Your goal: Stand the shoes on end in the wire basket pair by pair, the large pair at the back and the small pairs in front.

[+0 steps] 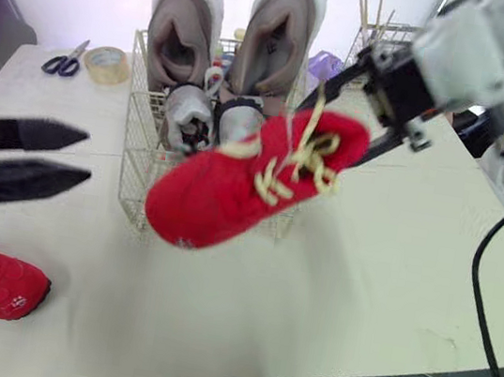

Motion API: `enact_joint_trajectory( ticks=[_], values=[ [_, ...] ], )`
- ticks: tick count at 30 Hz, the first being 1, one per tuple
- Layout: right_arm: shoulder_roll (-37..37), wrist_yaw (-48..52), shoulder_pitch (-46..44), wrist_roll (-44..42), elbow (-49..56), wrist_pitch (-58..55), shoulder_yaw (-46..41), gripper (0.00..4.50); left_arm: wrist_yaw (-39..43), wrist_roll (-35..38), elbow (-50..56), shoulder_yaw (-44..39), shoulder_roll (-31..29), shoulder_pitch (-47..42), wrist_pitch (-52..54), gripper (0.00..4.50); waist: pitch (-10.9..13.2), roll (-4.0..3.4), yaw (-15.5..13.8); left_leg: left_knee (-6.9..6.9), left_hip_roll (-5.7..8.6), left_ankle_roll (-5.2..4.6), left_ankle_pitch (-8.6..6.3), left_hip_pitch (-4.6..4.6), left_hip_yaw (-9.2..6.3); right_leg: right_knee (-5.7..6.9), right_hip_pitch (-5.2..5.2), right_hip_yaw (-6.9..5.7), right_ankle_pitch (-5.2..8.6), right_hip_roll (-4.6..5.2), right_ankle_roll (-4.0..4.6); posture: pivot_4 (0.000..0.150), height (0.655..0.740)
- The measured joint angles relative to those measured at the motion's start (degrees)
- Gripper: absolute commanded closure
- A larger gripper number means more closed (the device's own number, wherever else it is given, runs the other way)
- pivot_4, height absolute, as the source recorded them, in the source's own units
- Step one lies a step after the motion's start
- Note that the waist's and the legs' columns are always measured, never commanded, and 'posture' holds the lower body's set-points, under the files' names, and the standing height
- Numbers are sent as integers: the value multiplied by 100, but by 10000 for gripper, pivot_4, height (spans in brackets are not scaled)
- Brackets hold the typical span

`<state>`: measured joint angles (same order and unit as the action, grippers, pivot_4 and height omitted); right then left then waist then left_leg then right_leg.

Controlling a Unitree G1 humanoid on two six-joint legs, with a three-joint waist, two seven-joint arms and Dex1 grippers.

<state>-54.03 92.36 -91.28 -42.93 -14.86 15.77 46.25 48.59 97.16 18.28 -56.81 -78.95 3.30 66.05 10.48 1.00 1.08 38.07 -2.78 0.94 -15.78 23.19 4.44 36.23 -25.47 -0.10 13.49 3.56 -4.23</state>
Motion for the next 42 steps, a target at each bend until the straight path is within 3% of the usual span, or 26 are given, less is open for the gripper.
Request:
enact_joint_trajectory(
  ticks=[7, 16, 21, 26, 29, 33, 35, 36, 38, 42],
  values=[
    [55, 1, -477, -107, -371, 1228, 1100, 25439, 329, 254, 289, 2042, -113, -1153, -154, 0, 7, -1, -3, -1, -5, 2, 1, 2, -3, 8, -5, -1, -1, -5, -1, 1500, 7400],
    [131, 1, -632, -343, -97, 1256, 1171, 25439, 747, -947, 42, 4709, 1058, -3234, -178, 0, 7, -1, -37, 12, -5, 1, 2, 8, -6, 16, -6, -1, -11, -12, -19, 1500, 7400],
    [155, 2, -631, -292, -33, 1151, 1172, 25439, 1032, -1401, -164, 5362, 1626, -3915, 37, 0, 9, 3, -38, 16, -5, 1, 2, 12, -8, 16, -6, 0, -11, -13, -19, 1500, 7400],
    [228, 2, -631, -162, -90, 1131, 1171, 25439, 1134, -1527, -118, 5543, 1873, -4031, 289, 0, 9, 3, -17, 16, -6, 0, 2, 11, -12, 20, -8, 0, -12, -15, -21, 1500, 7400],
    [280, 2, -631, -87, -123, 1131, 1171, 25439, 1169, -1558, -52, 5559, 1929, -4018, 382, 8330, 9, 3, -24, 17, -6, 0, 2, 11, -15, 27, -9, 0, -12, -15, -21, 1500, 7400],
    [318, 2, -631, 37, -175, 1150, 1172, 25439, 1179, -1587, 95, 5538, 2069, -3986, 442, 28989, 9, 3, -31, 21, -5, 0, 2, 11, -15, 32, -9, 0, -11, -13, -21, 1500, 7400],
    [338, 2, -631, 86, -179, 1166, 1173, 14857, 1066, -1660, 81, 5534, 2098, -3955, 455, 38391, 9, 3, -33, 23, -5, 1, 2, 11, -16, 36, -9, 0, -11, -13, -21, 1500, 7400],
    [339, 2, -631, 84, -186, 1182, 1165, 12081, 998, -1698, 78, 5535, 2100, -3926, 487, 41537, 9, 3, -33, 23, -5, 1, 2, 11, -17, 36, -9, 0, -11, -14, -21, 1500, 7400],
    [349, 2, -631, 71, -309, 1166, 1125, 1428, 902, -1712, 99, 5529, 2216, -3892, 485, 43022, 9, 3, -36, 24, -4, 1, 2, 11, -17, 37, -9, 0, -11, -13, -21, 1500, 7400],
    [338, 2, -625, 111, -465, 1049, 932, 561, 647, -1563, 201, 5293, 2355, -3711, 456, 43022, 9, 3, -31, 24, -4, 1, 2, 11, -19, 37, -9, 0, -11, -11, -21, 1500, 7400]
  ],
)
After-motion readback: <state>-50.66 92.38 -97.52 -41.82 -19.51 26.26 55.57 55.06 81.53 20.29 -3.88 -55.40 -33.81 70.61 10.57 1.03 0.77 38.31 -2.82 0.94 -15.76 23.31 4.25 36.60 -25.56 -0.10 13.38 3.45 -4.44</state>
